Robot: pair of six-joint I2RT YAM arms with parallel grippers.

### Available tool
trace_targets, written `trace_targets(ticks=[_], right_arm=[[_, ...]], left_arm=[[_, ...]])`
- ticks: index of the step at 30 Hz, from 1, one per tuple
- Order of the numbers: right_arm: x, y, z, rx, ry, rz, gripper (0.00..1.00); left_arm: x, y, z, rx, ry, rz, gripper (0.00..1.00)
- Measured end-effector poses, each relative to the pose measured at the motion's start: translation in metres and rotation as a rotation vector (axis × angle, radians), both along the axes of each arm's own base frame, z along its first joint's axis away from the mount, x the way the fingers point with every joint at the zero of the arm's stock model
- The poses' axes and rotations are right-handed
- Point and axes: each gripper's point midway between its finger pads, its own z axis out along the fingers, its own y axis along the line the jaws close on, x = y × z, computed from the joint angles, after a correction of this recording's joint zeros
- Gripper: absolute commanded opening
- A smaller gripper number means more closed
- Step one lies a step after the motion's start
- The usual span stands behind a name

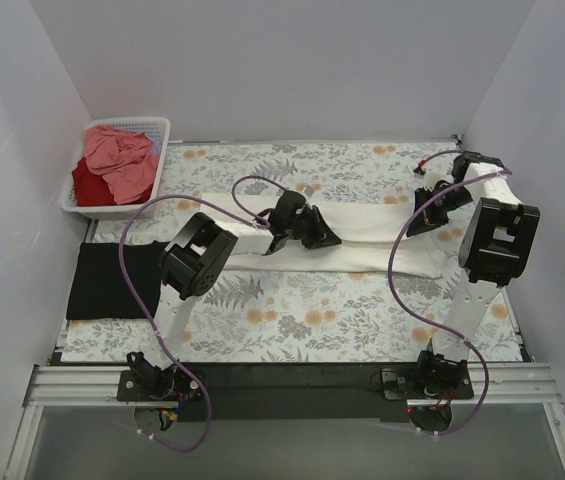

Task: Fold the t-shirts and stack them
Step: Fold the tshirt

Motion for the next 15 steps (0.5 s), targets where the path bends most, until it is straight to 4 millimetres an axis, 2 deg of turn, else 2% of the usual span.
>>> trace_targets(ticks=[8,9,10,11,12,14,15], right_arm=[[-0.023,-0.001,-0.013,-0.024,0.057,0.014,0.01],[-0.024,-0.002,-0.014,-0.03,0.061,0.015,0.13],[-0.024,-0.003,-0.015,-0.036,0.063,0.014,0.2],[-0.024,-0.005,-0.016,-0.046,0.064,0.015,0.27],[-0.024,-0.006,-0.016,-0.055,0.063,0.016,0.4],[-0.024,-0.01,-0.016,-0.074,0.056,0.019,0.45],[-0.024,-0.012,-0.015,-0.082,0.048,0.024,0.49]], left_arm=[[-0.011,0.003,-0.005,0.012,0.017,-0.025,0.0],[-0.013,0.002,-0.004,0.011,0.016,-0.031,0.05],[-0.015,0.001,-0.001,0.006,0.014,-0.043,0.17],[-0.017,0.0,0.001,0.004,0.014,-0.05,0.22],[-0.019,-0.001,0.004,0.002,0.011,-0.061,0.28],[-0.023,0.0,0.009,-0.002,0.008,-0.071,0.39],[-0.026,0.003,0.012,-0.001,0.005,-0.078,0.41]])
